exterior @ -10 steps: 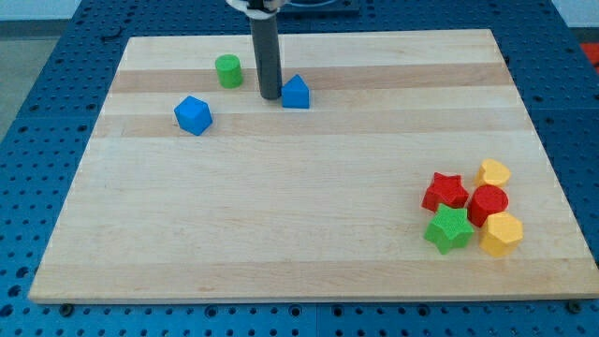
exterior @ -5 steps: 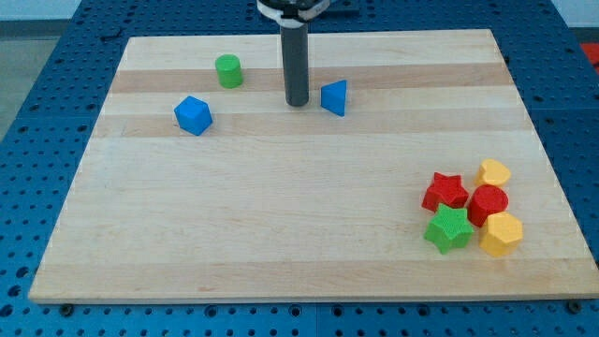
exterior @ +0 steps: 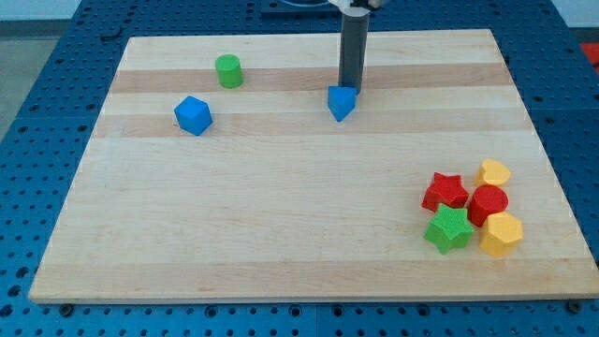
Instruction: Slide the blue triangle towards red star
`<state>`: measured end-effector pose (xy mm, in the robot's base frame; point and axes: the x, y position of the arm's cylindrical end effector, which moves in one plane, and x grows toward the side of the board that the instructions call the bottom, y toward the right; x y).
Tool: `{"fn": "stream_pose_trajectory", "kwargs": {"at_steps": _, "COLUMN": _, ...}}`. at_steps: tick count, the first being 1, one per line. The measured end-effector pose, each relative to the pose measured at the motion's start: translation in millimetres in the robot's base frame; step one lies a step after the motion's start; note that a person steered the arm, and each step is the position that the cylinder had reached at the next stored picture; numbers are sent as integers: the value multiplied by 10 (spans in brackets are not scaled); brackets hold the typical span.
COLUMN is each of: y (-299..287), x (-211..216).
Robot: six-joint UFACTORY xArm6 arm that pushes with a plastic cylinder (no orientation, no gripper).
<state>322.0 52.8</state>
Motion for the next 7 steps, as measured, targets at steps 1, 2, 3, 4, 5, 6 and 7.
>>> {"fn": "stream_pose_trajectory", "kwargs": {"at_steps": 1, "y": -165, "x": -160}}
{"fn": "stream_pose_trajectory", "kwargs": {"at_steps": 2, "y": -364, "x": -185}}
{"fn": "stream_pose_trajectory", "kwargs": {"at_steps": 3, "y": -386, "x": -23}}
{"fn": "stream_pose_trajectory", "kwargs": {"at_steps": 4, "y": -241, "x": 235}}
{"fn": "stream_pose_trajectory", "kwargs": {"at_steps": 5, "y": -47, "x": 432}}
{"fn": "stream_pose_trajectory", "kwargs": {"at_steps": 6, "y": 16, "x": 508}}
{"fn": "stream_pose_trajectory", "kwargs": {"at_steps": 7, "y": -34, "x": 438}}
